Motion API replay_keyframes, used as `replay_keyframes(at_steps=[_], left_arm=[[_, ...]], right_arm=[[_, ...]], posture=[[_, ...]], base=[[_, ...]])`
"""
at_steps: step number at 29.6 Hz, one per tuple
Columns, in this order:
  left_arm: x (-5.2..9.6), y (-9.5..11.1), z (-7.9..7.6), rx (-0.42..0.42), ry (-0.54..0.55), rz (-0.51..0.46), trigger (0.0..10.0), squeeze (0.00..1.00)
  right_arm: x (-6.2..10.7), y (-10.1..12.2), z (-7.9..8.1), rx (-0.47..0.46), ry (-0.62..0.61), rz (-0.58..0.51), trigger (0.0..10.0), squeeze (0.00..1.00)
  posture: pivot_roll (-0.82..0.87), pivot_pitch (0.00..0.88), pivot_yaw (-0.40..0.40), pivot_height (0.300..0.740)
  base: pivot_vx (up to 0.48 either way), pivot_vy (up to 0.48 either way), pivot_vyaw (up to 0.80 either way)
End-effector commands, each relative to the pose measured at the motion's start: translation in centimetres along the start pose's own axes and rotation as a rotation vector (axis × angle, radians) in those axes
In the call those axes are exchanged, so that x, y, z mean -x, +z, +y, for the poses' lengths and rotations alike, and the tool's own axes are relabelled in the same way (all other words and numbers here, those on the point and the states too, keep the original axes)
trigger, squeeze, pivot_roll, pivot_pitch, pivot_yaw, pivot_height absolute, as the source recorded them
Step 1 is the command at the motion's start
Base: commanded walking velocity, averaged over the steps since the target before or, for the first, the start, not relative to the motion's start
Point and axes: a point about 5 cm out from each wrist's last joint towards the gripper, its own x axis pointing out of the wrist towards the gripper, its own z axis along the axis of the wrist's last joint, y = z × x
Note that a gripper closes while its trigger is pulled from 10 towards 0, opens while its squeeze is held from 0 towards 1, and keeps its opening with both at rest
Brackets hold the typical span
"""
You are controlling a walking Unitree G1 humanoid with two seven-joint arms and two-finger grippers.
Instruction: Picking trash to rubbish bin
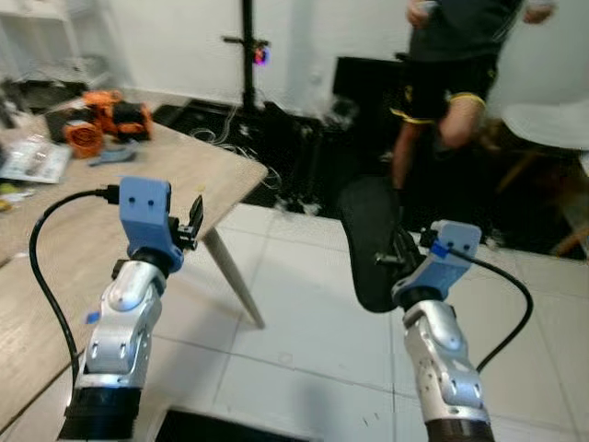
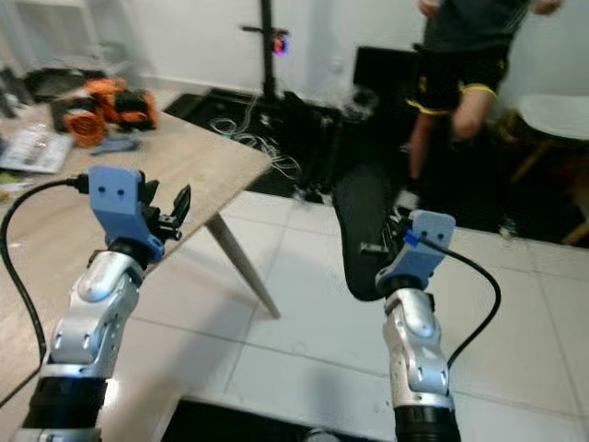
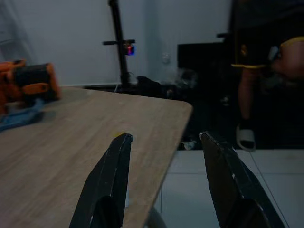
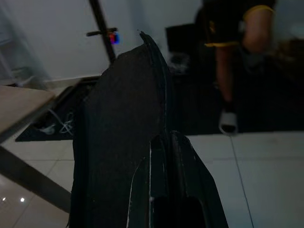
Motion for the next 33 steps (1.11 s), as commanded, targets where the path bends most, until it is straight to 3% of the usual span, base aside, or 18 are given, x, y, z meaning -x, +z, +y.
replay_keyframes(at_steps=[1,33], left_arm=[[-0.1,-0.3,0.0,-0.016,-0.017,0.018,10.0,0.00],[0.1,-0.9,0.5,-0.077,0.033,0.047,10.0,0.00]], right_arm=[[0.2,-0.3,0.1,-0.010,-0.002,0.007,10.0,0.00],[1.2,-1.8,0.7,0.001,-0.003,0.060,10.0,0.00]], posture=[[0.00,0.128,0.024,0.740],[0.00,0.140,0.033,0.740]], base=[[0.000,0.000,-0.80],[0.000,0.000,-0.80]])
